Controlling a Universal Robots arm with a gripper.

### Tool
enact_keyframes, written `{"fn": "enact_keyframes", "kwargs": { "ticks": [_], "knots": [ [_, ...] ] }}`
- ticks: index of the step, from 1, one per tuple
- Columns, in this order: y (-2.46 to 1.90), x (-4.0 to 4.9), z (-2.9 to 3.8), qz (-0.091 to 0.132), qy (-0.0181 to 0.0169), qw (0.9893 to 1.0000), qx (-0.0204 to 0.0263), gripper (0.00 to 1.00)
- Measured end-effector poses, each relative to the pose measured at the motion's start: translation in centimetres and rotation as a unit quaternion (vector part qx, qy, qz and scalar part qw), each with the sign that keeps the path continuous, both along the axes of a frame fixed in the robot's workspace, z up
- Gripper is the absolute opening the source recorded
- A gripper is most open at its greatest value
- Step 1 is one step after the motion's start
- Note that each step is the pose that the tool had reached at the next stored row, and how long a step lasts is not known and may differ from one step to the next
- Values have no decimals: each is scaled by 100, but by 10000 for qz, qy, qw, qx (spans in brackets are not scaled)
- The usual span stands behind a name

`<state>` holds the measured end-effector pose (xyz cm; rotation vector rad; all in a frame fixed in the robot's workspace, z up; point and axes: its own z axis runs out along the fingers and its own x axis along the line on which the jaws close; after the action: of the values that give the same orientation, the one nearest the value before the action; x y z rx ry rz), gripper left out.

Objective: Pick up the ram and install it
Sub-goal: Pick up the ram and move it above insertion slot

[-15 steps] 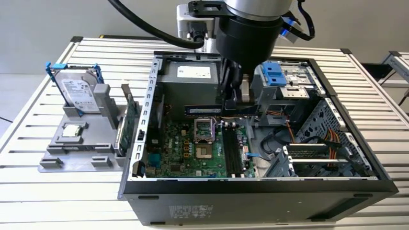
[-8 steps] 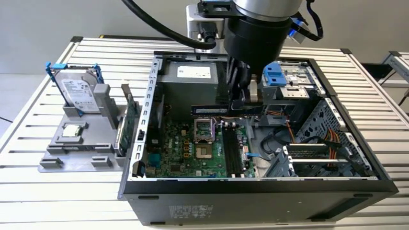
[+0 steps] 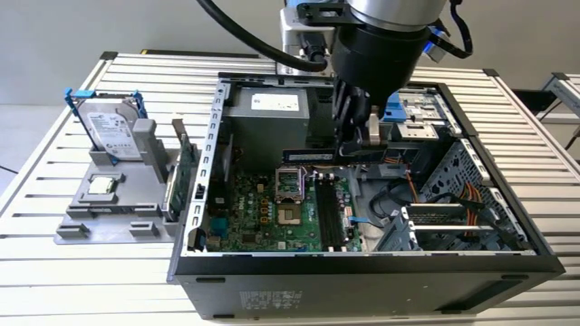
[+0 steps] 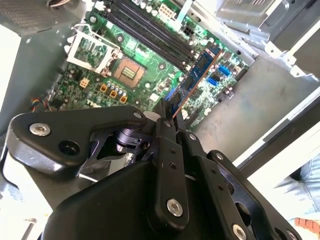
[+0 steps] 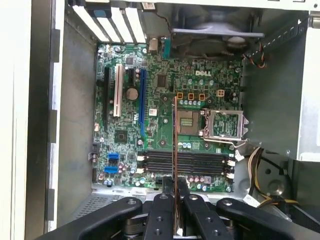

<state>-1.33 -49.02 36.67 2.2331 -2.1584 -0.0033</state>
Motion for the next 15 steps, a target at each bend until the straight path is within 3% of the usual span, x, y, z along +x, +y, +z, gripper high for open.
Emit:
{"fn": "enact_keyframes", "kwargs": {
  "ticks": [15],
  "knots": [
    [1,279,0,0,0,10000,0,0]
  ]
}}
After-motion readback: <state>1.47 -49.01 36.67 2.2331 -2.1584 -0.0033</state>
